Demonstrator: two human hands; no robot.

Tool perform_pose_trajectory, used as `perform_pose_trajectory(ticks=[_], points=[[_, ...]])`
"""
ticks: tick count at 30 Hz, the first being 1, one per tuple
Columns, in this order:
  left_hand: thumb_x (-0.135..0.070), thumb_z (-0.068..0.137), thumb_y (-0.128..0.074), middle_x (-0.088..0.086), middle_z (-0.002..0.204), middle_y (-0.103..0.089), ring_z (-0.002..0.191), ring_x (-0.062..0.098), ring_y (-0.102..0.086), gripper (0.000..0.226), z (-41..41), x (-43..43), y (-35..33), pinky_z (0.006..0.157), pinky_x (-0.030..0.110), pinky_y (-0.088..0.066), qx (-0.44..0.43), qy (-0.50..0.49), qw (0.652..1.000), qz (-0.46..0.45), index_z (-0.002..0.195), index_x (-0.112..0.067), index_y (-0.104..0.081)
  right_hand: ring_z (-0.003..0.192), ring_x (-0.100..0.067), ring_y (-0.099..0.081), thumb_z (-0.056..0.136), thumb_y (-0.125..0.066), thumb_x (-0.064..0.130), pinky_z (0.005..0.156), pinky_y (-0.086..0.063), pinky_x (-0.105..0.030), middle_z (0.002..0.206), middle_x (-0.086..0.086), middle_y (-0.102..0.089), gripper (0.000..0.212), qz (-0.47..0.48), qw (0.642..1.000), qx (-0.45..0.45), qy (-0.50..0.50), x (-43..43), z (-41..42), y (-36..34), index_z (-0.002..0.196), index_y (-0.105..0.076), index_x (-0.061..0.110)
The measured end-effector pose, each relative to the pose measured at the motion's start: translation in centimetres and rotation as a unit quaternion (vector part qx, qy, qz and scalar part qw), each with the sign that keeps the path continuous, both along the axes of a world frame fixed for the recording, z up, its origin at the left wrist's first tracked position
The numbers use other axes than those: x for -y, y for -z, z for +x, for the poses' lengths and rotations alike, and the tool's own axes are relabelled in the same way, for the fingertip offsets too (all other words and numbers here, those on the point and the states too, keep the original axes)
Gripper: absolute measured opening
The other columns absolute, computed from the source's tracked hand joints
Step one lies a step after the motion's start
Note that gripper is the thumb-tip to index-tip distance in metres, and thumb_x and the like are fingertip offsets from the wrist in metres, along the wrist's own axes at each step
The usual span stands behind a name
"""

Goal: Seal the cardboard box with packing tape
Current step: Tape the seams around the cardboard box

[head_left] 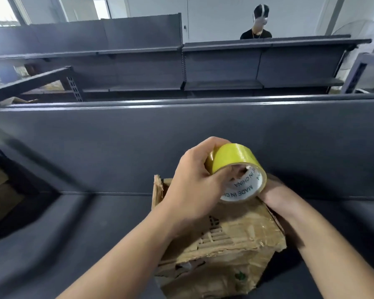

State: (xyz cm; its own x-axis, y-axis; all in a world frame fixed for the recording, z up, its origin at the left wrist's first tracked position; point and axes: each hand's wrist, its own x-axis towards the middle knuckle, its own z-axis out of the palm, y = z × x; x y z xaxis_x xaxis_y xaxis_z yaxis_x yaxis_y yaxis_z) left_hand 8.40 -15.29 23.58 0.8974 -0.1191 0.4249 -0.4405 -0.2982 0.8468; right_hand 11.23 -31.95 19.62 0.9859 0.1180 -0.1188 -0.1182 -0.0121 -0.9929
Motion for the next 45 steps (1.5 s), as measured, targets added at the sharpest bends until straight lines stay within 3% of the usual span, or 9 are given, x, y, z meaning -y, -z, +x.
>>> perform_pose_trajectory(ticks=[4,10,14,17,22,27,33,41,45], points=[[-0.016,0.074,-0.073,-0.015,0.095,-0.074,0.092,0.006,-0.070,0.031,0.3,-0.8,-0.5,0.077,0.025,-0.055,0.042,-0.034,0.998,0.024,0.103,-0.025,-0.075,0.075,-0.023,-0.064,0.096,-0.061,0.002,0.068,-0.053,-0.029,0.075,-0.002,-0.074,0.017,-0.048,0.998,0.025,-0.039,0.3,0.7,0.0,0.090,-0.073,0.012],[-0.013,0.066,-0.076,-0.012,0.078,-0.071,0.062,0.010,-0.064,0.043,-1.5,-5.4,-3.3,0.057,0.021,-0.049,0.053,-0.060,0.988,0.133,0.103,-0.034,-0.077,0.099,-0.003,-0.064,0.101,-0.053,0.044,0.087,-0.050,-0.029,0.104,0.018,-0.067,0.015,-0.245,0.965,0.061,-0.074,0.9,1.1,-0.4,0.103,-0.068,0.041],[-0.022,0.063,-0.072,-0.022,0.095,-0.075,0.087,0.002,-0.072,0.043,-3.0,-8.6,-5.6,0.068,0.015,-0.053,0.024,-0.017,0.952,0.304,0.100,-0.044,-0.077,0.101,0.005,-0.053,0.104,-0.040,0.047,0.075,-0.038,-0.013,0.107,0.028,-0.055,0.023,-0.339,0.929,0.089,-0.117,0.7,0.6,-1.5,0.114,-0.061,0.041],[-0.027,0.066,-0.080,-0.023,0.089,-0.072,0.076,0.000,-0.071,0.036,-3.7,-10.9,-6.7,0.060,0.006,-0.046,0.058,0.012,0.919,0.389,0.097,-0.045,-0.079,0.103,0.002,-0.054,0.105,-0.038,0.047,0.077,-0.038,-0.013,0.114,0.023,-0.057,0.028,-0.369,0.916,0.101,-0.121,0.8,0.7,-1.5,0.118,-0.061,0.038],[-0.037,0.077,-0.087,-0.038,0.085,-0.063,0.076,-0.015,-0.062,0.028,-3.7,-15.5,-5.6,0.066,-0.005,-0.037,0.047,-0.004,0.900,0.433,0.099,-0.052,-0.078,0.099,-0.003,-0.060,0.104,-0.037,0.047,0.091,-0.049,-0.029,0.106,0.017,-0.065,0.029,-0.379,0.909,0.110,-0.131,0.8,1.0,-1.3,0.115,-0.062,0.037],[-0.066,0.076,-0.073,-0.031,0.097,-0.065,0.081,-0.008,-0.063,0.039,-3.6,-20.0,-3.4,0.074,0.012,-0.047,-0.054,-0.014,0.907,0.418,0.113,-0.052,-0.073,0.098,-0.004,-0.060,0.104,-0.035,0.049,0.091,-0.050,-0.032,0.108,0.020,-0.062,0.028,-0.402,0.899,0.108,-0.136,0.7,1.0,-1.2,0.114,-0.060,0.041],[0.002,0.072,-0.070,-0.013,0.081,-0.056,0.060,0.007,-0.057,0.069,-3.4,-20.1,-1.6,0.051,0.017,-0.043,-0.044,0.092,0.914,0.392,0.122,-0.047,-0.073,0.104,-0.002,-0.058,0.104,-0.033,0.049,0.095,-0.049,-0.033,0.114,0.022,-0.060,0.028,-0.410,0.895,0.107,-0.141,0.7,1.0,-1.2,0.113,-0.058,0.040],[0.018,0.072,-0.054,-0.010,0.108,-0.062,0.090,0.015,-0.070,0.082,-4.6,-19.7,4.8,0.070,0.023,-0.055,0.071,0.063,0.932,0.351,0.126,-0.041,-0.072,0.113,-0.005,-0.055,0.103,-0.034,0.050,0.099,-0.046,-0.035,0.121,0.022,-0.058,0.030,-0.434,0.886,0.095,-0.133,0.7,1.1,-1.3,0.119,-0.057,0.041],[0.023,0.071,-0.048,-0.004,0.111,-0.062,0.091,0.016,-0.068,0.082,-4.1,-18.1,8.8,0.071,0.027,-0.054,0.128,0.026,0.948,0.289,0.131,-0.028,-0.071,0.130,-0.006,-0.049,0.099,-0.040,0.054,0.105,-0.040,-0.029,0.138,0.022,-0.051,0.045,-0.459,0.874,0.118,-0.105,0.7,0.8,-1.4,0.140,-0.046,0.038]])
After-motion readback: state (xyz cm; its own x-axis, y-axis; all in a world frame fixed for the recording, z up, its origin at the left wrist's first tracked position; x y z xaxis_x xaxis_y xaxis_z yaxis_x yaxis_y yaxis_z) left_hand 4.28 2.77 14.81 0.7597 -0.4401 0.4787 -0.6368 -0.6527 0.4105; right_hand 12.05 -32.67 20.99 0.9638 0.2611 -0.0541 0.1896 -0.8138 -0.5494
